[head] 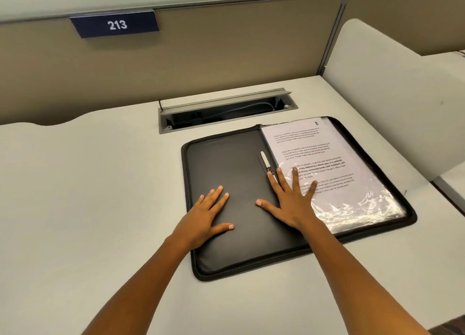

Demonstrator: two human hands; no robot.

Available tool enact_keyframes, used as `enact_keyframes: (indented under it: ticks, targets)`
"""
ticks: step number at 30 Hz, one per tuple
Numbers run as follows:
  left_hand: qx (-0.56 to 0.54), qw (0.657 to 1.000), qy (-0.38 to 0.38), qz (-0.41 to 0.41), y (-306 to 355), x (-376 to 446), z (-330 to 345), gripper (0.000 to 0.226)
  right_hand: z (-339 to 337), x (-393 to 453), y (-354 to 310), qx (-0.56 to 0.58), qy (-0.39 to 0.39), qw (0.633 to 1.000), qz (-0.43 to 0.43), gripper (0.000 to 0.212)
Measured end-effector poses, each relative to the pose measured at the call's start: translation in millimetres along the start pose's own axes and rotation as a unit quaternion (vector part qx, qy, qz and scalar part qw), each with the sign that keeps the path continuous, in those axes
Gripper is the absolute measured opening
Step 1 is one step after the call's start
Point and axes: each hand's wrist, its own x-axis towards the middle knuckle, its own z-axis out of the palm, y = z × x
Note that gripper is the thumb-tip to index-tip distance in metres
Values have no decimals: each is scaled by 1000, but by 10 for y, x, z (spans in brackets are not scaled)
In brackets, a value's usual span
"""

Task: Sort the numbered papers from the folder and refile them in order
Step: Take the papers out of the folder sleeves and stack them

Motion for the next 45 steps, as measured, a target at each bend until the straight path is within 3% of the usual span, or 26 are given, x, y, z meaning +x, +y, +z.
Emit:
enact_keyframes:
  ticks: [14, 21, 25, 29, 35, 38, 40, 45]
  targets:
    - [-45, 995, -5, -90, -1207, -2069, -251, 97, 337, -670, -2102, -11, -1, 993, -119, 99]
    - [-74, 988, 9, -135, -1535, -2838, -290, 98, 469, -892, -2809, -27, -6, 983, -180, 99]
    - [-81, 986, 19, -145, -1557, -2909, -280, 98, 436, -937, -2827, 24, 3, 984, -175, 96]
    - [-92, 978, 48, -182, -1487, -2809, -362, 103, 319, -957, -2518, 154, 80, 983, -57, 82]
    - [-46, 970, 118, -209, -1318, -2512, -497, 96, 330, -1204, -1873, 103, 160, 975, 111, 80]
    - [-100, 961, 153, -208, -1168, -2423, -484, 76, 385, -1393, -1750, 94, 143, 977, 127, 81]
    - [-127, 958, 155, -207, -1086, -2374, -481, 63, 404, -1434, -1714, 153, 146, 970, 122, 82]
    - [-195, 948, 157, -198, -956, -2318, -490, 45, 352, -1393, -1749, 263, 185, 946, 50, 54]
